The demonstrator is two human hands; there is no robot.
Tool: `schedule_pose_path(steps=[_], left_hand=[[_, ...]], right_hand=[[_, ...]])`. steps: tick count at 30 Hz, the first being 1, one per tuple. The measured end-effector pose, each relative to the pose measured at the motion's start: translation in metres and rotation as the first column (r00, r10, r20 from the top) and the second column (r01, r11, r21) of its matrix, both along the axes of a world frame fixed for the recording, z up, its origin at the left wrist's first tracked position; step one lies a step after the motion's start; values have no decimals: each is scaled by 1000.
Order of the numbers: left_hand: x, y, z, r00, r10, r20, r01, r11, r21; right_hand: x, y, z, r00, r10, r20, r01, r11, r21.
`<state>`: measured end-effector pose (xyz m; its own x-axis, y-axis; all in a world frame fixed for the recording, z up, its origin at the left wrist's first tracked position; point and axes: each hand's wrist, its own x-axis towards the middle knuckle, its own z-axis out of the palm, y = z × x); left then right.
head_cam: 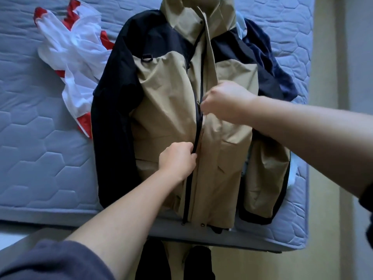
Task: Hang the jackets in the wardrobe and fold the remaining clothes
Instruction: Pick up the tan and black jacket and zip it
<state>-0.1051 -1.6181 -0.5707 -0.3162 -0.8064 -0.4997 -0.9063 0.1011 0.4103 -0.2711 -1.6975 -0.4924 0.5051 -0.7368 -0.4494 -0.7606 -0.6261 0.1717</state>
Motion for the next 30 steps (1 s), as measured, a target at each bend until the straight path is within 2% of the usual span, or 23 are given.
schedule_pose_path(steps=[5,9,14,23,26,30], left_hand=[[6,-1,-2,998,-40,45,34,993,114],[-4,-17,5,993,-61,105,43,985,170],[-25,-60,21,990,130,47,-132,990,48],[-8,-54,34,992,19,-122,-36,991,-132],[3,-43,36,986,-9,-169,-14,990,-139],[6,-40,32,986,0,-169,-23,991,-133]], right_hand=[[-2,-33,11,999,-35,-11,34,998,-49],[-1,-36,7,999,-30,-38,29,999,-18],[-7,-41,8,1000,-30,10,30,999,-22],[-20,-61,33,994,-46,99,59,989,-133],[-21,-76,49,988,-99,119,117,981,-155],[-18,-84,55,992,-75,104,93,979,-180]])
